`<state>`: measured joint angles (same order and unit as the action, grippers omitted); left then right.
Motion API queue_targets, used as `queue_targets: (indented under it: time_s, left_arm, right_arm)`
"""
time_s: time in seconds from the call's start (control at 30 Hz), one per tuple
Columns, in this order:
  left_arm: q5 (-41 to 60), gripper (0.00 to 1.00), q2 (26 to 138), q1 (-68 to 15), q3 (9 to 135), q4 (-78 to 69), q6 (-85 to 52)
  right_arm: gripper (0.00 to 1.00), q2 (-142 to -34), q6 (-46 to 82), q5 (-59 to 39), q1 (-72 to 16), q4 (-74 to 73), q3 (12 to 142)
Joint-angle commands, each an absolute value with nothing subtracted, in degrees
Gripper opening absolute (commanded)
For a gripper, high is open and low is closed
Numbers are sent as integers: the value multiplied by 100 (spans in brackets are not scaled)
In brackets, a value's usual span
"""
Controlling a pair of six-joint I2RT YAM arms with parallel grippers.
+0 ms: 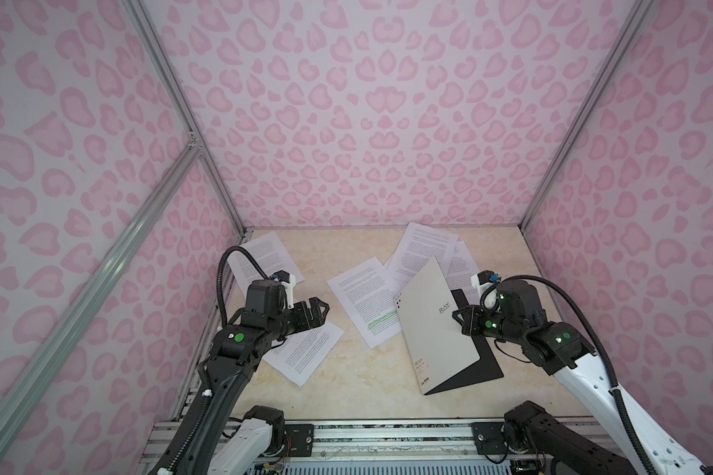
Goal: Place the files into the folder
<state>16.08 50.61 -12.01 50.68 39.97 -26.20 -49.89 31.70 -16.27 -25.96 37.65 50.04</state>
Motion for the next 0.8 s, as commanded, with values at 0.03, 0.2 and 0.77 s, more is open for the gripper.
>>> queue_targets:
  time_s: [0.03,0.2,0.77]
  left_arm:
    - [1609,97,4847,-1197,4863,4135,-2164]
    - [1631,97,4445,-1201,4508,3817,-2210]
    - [1303,97,3437,-1182,4394,3624,-2309]
  right_arm:
    - [0,-4747,3625,-958,-2890,3375,4760]
    - [41,-4535,3974,-1175,-3094,2948,4500]
    - [85,-7631,4658,-24,-6082,240,5845]
